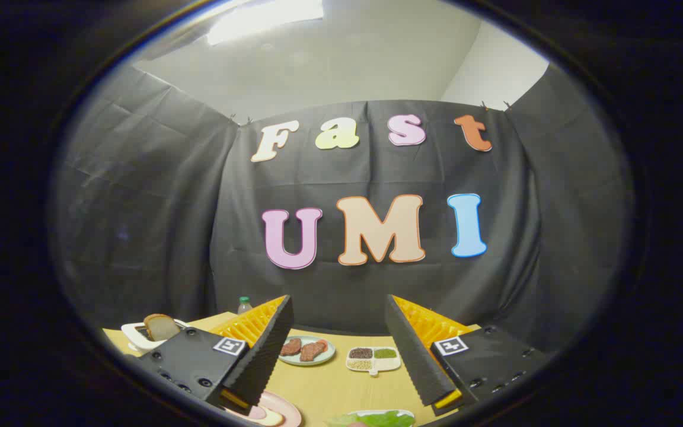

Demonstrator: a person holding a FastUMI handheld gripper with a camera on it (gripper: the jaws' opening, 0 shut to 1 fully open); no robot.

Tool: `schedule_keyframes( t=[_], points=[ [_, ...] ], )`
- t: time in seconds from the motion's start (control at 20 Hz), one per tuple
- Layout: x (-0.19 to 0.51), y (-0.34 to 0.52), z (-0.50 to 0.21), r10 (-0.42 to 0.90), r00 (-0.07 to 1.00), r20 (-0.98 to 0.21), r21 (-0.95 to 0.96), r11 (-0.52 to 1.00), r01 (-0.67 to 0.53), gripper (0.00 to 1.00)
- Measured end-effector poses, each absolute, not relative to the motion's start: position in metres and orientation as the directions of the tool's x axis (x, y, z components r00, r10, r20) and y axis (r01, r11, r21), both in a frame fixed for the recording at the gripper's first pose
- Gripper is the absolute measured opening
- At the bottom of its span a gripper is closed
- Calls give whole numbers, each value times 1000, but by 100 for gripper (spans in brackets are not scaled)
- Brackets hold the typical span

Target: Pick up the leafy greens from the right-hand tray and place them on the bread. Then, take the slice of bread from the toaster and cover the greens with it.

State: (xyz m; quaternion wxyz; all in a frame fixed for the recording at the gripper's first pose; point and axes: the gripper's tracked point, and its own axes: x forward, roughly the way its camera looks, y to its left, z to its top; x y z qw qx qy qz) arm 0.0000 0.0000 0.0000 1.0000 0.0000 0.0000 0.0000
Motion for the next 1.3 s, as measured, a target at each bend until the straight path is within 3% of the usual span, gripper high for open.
schedule_keyframes(
  t=[0.85,1.3],
  points=[
    [7,-20,-14,53,997,-51,-42,998,-55,99],
    [17,-27,-66,229,938,-260,-55,966,-251,99]
  ],
)
